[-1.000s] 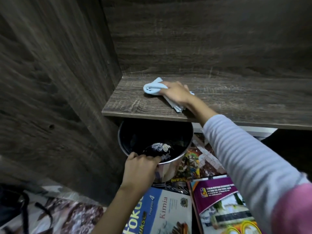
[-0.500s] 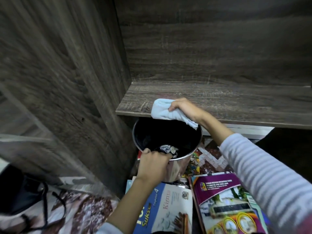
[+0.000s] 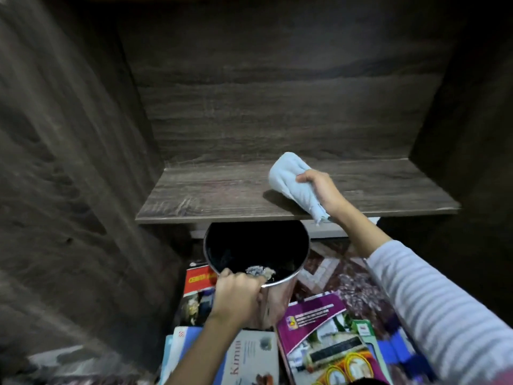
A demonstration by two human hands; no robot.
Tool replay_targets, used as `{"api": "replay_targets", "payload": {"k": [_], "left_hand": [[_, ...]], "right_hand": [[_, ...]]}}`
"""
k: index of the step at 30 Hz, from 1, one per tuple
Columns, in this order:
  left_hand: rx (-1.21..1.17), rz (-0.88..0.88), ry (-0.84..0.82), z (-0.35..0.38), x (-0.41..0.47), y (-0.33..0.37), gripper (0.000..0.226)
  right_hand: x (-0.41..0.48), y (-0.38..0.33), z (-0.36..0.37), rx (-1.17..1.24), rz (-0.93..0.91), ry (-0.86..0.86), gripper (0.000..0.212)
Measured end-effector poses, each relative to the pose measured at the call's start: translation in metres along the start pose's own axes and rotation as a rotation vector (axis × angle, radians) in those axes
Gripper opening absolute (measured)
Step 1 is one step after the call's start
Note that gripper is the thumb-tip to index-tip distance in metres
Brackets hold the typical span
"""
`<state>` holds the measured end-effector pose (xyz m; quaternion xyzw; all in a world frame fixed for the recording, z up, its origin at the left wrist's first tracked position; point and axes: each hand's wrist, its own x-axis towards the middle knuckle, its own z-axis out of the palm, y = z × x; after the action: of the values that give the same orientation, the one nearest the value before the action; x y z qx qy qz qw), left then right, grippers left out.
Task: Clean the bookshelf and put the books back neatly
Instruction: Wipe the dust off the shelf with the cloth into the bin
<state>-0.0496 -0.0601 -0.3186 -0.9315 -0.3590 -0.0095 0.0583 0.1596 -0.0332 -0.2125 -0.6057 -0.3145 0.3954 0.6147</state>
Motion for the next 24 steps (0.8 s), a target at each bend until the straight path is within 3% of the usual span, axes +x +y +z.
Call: {"api": "replay_targets", "payload": {"k": [3,6,10,16,24], "left_hand": [[0.011,0.061,-0.063,-0.003,0.018,0.022,0.023],[0.03,0.127,-0.076,-0.004,0.038,0.045,0.022],[0.023,0.214,-0.045,-0.013,0.068,0.08,0.019],[-0.039,0.264,-0.027,-0.021,0.102,0.132,0.018],[-0.16,0.322,0.032,-0.011,0.124,0.172,0.021]], "right_hand": [[0.007,-0.002,-0.051,-0.165,-0.075,0.234,0.014],[0.013,0.0,-0.103,-0.533,-0.138,0.45,0.026],[0.012,0.005,-0.16,-1.076,-0.09,0.641,0.037],[0.02,0.026,-0.205,-1.423,-0.012,0.623,0.04],[0.046,0.025,-0.219,-1.44,0.041,0.571,0.043]]}}
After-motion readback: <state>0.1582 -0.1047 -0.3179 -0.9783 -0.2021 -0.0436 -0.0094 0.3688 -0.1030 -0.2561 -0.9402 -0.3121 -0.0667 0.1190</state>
